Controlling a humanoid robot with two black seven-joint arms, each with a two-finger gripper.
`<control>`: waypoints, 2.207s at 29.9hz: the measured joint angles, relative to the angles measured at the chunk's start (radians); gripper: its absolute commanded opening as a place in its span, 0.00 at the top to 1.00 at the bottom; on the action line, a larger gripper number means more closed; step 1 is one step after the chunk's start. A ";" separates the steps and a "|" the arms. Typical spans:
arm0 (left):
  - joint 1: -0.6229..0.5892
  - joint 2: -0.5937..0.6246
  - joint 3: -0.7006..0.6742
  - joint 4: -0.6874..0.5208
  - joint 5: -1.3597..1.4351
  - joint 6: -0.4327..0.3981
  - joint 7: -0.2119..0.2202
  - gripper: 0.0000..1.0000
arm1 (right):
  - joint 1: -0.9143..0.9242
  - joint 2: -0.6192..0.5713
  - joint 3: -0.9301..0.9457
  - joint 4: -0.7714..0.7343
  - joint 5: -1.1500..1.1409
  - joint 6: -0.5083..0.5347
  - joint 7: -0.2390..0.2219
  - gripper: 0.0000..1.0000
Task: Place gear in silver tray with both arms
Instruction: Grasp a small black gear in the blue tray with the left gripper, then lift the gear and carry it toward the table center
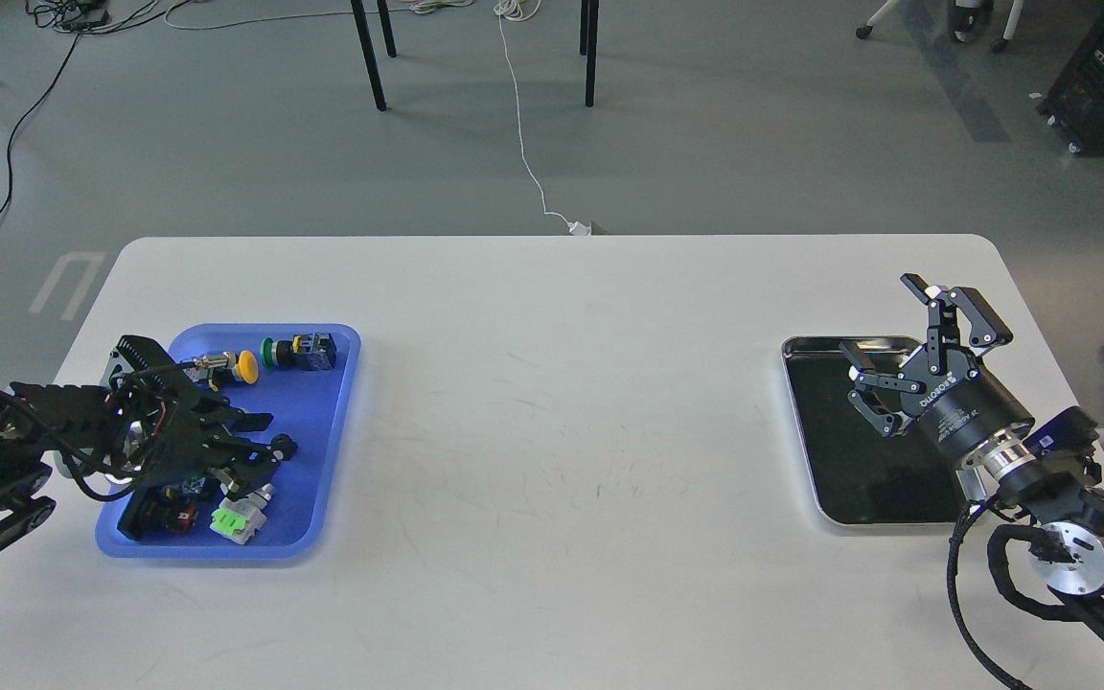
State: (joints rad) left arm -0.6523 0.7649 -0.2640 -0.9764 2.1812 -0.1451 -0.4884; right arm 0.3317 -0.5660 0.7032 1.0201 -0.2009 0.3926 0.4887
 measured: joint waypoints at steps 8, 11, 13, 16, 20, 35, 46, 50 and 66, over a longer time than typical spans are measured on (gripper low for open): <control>-0.006 0.003 0.000 0.000 0.001 0.000 0.000 0.51 | 0.000 0.000 -0.002 0.002 0.000 0.001 0.000 0.01; -0.007 0.004 0.000 -0.001 0.001 0.000 0.000 0.51 | 0.000 0.000 -0.002 0.002 0.000 0.001 0.000 0.01; -0.008 0.005 0.000 -0.001 0.001 0.001 0.000 0.51 | 0.000 0.000 -0.002 0.002 0.000 0.001 0.000 0.01; -0.009 0.006 -0.001 -0.001 0.001 0.002 0.000 0.51 | 0.000 0.000 -0.002 0.003 0.000 0.001 0.000 0.01; -0.011 0.009 -0.001 -0.001 0.001 0.002 0.000 0.51 | 0.000 0.000 -0.002 0.003 0.000 0.001 0.000 0.01; -0.031 0.010 -0.002 0.000 0.002 0.002 0.001 0.51 | 0.000 0.000 -0.002 0.006 0.000 0.002 0.000 0.01; -0.023 0.009 -0.001 -0.001 0.000 0.003 0.000 0.51 | 0.000 0.000 -0.001 0.006 0.000 0.002 0.000 0.01; -0.020 0.008 -0.001 -0.001 0.000 0.003 0.000 0.67 | 0.000 0.000 -0.001 0.006 0.000 0.002 0.000 0.01; -0.028 0.006 -0.001 -0.006 0.001 0.001 0.000 0.90 | 0.000 -0.001 0.001 0.006 0.000 0.002 0.000 0.01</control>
State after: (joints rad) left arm -0.6801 0.7705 -0.2649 -0.9820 2.1820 -0.1439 -0.4883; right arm 0.3313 -0.5675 0.7041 1.0263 -0.2009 0.3943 0.4887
